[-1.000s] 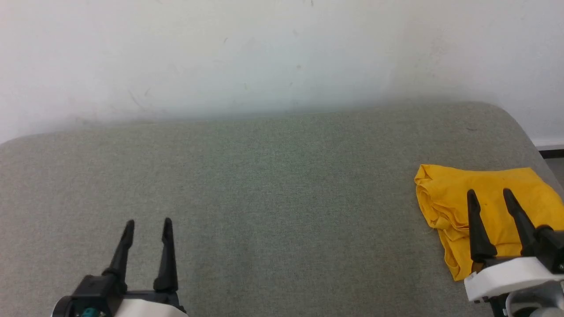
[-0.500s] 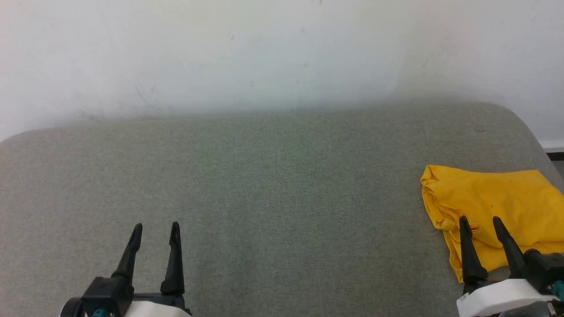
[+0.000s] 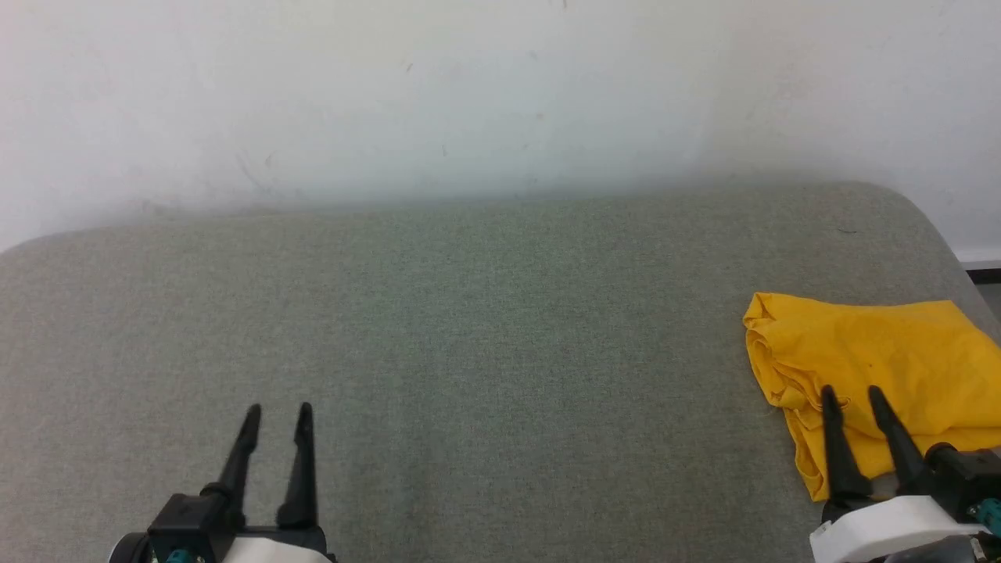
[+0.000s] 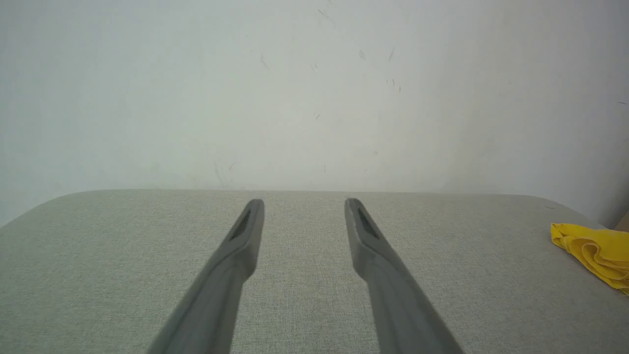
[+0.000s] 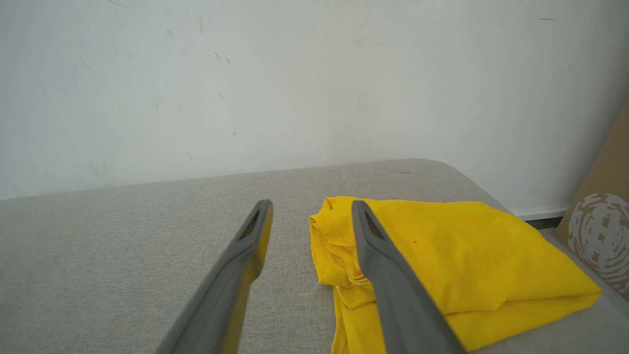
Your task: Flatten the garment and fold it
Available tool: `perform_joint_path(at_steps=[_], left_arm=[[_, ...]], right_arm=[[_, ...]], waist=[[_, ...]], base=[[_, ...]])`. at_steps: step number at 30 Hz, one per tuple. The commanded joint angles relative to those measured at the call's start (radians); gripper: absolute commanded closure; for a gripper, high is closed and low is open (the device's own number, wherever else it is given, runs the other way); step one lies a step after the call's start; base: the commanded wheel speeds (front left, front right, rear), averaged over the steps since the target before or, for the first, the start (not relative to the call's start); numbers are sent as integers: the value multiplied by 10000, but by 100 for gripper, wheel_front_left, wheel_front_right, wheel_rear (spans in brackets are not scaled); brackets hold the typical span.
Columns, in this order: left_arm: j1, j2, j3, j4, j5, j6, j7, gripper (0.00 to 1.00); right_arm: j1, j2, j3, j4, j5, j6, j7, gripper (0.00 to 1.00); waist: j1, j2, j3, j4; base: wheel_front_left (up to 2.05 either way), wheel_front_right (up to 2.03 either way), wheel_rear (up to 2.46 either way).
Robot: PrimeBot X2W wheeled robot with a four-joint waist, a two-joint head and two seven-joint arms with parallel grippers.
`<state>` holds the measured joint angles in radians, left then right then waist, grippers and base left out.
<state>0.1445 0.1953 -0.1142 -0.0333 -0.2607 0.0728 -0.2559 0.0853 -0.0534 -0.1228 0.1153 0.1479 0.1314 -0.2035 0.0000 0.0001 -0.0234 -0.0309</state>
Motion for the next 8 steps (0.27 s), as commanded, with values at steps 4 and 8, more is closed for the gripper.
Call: perform_joint_path(at_steps=[4, 8], left_arm=[[-3, -3, -17, 1, 6, -2, 10, 100], [-50, -50, 21, 11, 89, -25, 91, 100]], right_arm=[[-1, 0, 1, -3, -3, 0, 6, 100], [-28, 1, 40, -40, -51, 0, 72, 100]], waist=[[0, -1, 1, 1], [0, -1, 8, 11]], base=[[0, 0, 0], [0, 0, 0]])
